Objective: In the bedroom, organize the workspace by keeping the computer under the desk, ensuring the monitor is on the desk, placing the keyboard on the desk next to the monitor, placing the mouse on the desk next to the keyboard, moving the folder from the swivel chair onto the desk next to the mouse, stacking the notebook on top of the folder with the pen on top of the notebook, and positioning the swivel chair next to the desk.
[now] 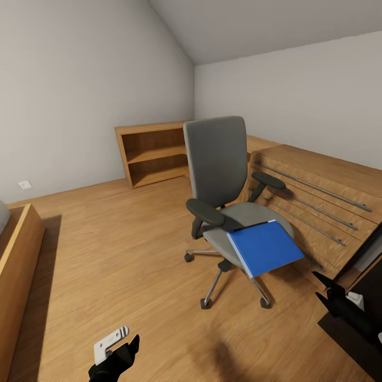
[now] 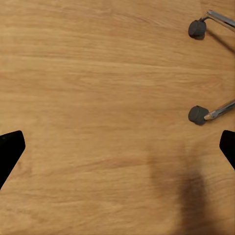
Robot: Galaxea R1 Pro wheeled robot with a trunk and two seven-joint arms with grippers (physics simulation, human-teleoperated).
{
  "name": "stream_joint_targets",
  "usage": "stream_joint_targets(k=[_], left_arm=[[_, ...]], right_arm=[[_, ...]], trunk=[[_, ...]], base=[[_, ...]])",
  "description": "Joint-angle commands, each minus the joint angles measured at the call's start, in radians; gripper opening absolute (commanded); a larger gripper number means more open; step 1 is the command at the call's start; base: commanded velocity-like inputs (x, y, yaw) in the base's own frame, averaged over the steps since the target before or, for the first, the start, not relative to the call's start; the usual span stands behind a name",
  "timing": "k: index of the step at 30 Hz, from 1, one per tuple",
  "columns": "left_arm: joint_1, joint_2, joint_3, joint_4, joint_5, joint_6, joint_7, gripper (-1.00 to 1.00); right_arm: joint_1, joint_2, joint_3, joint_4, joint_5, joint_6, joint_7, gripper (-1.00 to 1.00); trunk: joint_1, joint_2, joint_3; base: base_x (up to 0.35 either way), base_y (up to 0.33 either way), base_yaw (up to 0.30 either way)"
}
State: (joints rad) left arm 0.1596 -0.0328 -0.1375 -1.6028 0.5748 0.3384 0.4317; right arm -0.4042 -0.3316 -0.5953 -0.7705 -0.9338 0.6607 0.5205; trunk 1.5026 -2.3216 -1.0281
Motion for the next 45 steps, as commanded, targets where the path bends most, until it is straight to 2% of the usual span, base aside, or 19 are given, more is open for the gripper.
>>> stream_joint_targets(k=[1, 15, 45], left_arm=[[0.000, 0.000, -0.001, -0.001, 0.008, 0.002, 0.007, 1.00], [0.000, 0.002, -0.014, 0.014, 0.007, 0.000, 0.002, 1.00], [0.000, 0.002, -0.014, 0.015, 0.007, -0.004, 0.002, 1.00]], right_arm=[[-0.001, 0.001, -0.003, 0.000, -0.003, 0.007, 0.001, 1.00], [-0.001, 0.006, -0.001, 0.002, -0.004, 0.007, 0.003, 1.00], [-0.001, 0.007, -0.001, 0.007, -0.005, 0.004, 0.004, 1.00]], trunk=[[0.000, 0.000, -0.001], [0.000, 0.000, -0.001], [0.000, 0.000, -0.001]], base=[[0.000, 0.000, 0.000], [0.097, 0.000, 0.000], [0.112, 0.000, 0.000]])
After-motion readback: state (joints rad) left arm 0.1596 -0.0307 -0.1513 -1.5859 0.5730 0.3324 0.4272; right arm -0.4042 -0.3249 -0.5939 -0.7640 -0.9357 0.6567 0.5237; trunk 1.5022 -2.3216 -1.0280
